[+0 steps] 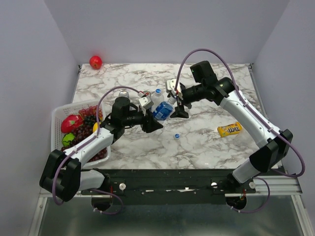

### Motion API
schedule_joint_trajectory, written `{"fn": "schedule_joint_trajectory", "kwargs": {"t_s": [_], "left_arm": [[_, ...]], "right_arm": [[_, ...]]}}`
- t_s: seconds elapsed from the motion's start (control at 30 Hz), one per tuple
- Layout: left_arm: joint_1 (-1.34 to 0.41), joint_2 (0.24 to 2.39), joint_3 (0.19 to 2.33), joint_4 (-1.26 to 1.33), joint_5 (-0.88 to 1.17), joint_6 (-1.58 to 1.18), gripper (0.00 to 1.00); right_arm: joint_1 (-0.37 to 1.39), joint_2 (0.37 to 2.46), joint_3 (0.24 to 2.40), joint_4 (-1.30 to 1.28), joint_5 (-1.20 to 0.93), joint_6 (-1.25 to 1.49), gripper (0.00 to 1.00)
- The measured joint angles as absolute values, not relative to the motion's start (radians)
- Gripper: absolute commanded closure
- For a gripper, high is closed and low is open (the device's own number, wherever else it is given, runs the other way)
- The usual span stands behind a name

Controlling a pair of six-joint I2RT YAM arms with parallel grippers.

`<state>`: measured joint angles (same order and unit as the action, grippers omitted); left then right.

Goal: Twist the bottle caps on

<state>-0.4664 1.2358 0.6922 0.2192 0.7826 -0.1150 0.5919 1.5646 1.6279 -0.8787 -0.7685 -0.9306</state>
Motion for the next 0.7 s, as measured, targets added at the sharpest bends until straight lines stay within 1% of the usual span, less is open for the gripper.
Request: {"fn": "schedule_joint_trajectory", "kwargs": {"t_s": [0.2,0.37,0.57,0.7], "left_arm": [[-0.453,1.236,0.685,0.211,0.800,-0.100,1.00],[-0.451,1.235,0.745,0.069,0.809,0.116,1.00],[-0.446,1.222,0.774,-0.097,0.809,0.386,1.00],[-0.447,1.222,0.774,-0.149,0.809,0.471,1.00]], "right_arm": [[0.587,1.634,1.712,-0.928,-0.764,-0.836,0.00],[0.574,1.568,1.679,-0.940,-0.763,-0.895,0.01],[0.566,1.375,1.597,-0.969,-0.764,-1.154,0.12],[0.566,1.336,1.547,-0.970,-0.772,-1.272,0.19]]}}
